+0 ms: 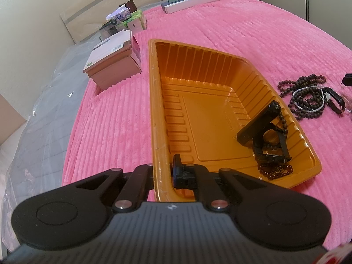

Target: Organize jewelry

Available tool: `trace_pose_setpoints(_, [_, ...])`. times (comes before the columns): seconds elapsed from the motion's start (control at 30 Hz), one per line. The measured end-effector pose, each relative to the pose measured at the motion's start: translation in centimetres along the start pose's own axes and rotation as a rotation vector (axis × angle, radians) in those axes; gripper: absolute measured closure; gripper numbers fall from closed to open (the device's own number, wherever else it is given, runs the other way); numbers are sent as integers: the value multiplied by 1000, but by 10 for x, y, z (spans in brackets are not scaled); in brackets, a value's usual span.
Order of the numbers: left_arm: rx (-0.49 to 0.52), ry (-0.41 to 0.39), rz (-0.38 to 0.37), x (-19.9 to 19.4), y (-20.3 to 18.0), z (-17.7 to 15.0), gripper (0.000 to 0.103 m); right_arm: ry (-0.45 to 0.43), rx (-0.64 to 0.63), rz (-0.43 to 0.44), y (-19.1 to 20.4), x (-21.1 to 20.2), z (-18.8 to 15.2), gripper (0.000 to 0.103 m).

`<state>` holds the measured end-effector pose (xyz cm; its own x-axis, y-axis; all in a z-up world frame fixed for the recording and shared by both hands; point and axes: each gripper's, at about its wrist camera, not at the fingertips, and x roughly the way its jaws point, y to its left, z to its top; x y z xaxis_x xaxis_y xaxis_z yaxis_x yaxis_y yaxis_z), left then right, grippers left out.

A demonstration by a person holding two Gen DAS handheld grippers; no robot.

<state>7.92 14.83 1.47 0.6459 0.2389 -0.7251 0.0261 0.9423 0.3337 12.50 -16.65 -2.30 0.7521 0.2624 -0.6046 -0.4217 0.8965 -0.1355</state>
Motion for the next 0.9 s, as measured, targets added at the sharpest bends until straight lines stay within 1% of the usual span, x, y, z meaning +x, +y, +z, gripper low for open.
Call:
trace_pose_setpoints(0.07, [1, -1, -1, 0, 0, 0, 100, -23, -11, 30, 10, -7, 5, 95])
trace_pose_setpoints(0.13, [0, -2, -1, 0, 0, 0, 100, -44, -12, 79, 23, -14, 12, 95])
trace_pose_setpoints(0.33, [-3, -1, -4, 0, 0, -1, 100, -73, -31, 294, 76, -26, 32, 95])
trace_pose_setpoints(0.43, [-6, -1, -6, 1, 0, -1, 100, -73, -47, 376, 104, -24, 40, 95])
trace_pose_setpoints(0.53, [-4, -2, -7, 1, 0, -1, 100, -70, -68, 425, 125, -19, 46, 95])
trace_pose_setpoints(0.67, [-5, -4, -10, 2, 1, -2, 100, -63, -93, 466, 146, -10, 53, 95])
trace_pose_setpoints(0.9, [-10, -5, -15, 2, 3, -3, 100, -42, -84, 519, 160, 1, 56, 95])
